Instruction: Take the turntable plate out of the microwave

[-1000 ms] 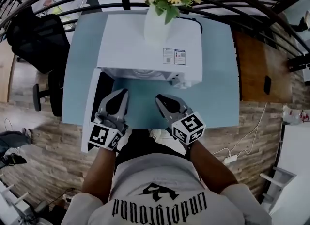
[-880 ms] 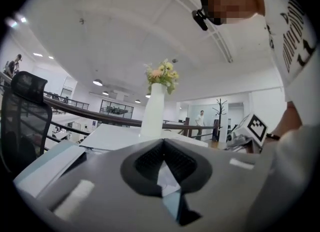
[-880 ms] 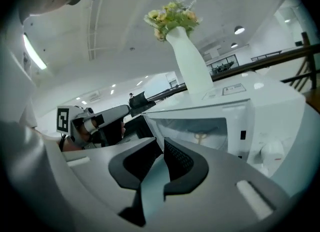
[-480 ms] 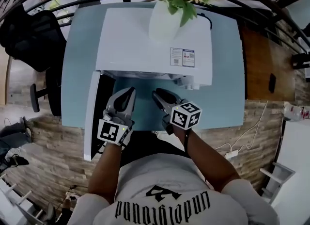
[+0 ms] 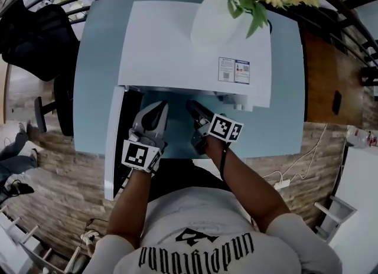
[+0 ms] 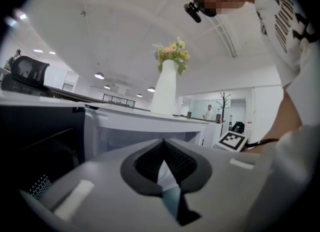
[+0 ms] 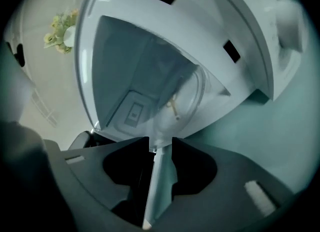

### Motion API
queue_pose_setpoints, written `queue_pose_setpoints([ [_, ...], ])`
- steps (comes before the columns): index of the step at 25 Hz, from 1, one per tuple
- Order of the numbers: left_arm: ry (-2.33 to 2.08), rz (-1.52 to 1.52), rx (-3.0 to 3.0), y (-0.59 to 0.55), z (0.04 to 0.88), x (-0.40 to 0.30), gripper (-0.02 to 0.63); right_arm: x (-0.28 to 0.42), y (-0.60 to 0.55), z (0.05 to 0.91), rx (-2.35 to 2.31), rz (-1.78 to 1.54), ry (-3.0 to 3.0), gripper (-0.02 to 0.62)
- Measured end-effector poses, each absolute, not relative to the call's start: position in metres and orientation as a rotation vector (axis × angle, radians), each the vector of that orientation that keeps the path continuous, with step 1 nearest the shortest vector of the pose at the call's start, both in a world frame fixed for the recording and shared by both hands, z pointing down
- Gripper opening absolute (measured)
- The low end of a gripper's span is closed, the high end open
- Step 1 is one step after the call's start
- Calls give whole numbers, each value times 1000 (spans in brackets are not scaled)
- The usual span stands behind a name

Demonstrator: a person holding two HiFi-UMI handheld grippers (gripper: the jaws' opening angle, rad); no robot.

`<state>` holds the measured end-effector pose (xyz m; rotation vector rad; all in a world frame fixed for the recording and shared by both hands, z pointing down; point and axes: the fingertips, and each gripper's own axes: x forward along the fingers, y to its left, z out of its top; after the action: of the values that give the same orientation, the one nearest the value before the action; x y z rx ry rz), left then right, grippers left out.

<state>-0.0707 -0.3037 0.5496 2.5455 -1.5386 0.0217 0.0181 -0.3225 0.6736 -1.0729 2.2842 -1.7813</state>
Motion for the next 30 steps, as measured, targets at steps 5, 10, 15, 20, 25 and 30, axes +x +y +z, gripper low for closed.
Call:
queue_pose_setpoints([
  [5, -1526, 35, 2527, -313, 560, -71, 49, 15, -333, 705, -1104, -1908, 2046, 149],
  [10, -1504, 32, 2494, -319, 565, -72, 49, 6, -349, 718, -1122, -1950, 1908, 171],
  [15, -1519, 26, 2485, -321, 571, -75, 49, 7, -359, 733, -1177, -2001, 1769, 172],
  [20, -1515, 18, 2465, -321, 576, -75, 49, 9, -360, 735, -1203, -1975, 1750, 183],
  [25, -1508, 28, 2435, -318, 585, -75, 49, 9, -358, 733, -1194, -1944, 1807, 175],
  [30, -1502, 7, 2379, -314, 598, -75, 51, 11, -356, 730, -1192, -1922, 1823, 147],
])
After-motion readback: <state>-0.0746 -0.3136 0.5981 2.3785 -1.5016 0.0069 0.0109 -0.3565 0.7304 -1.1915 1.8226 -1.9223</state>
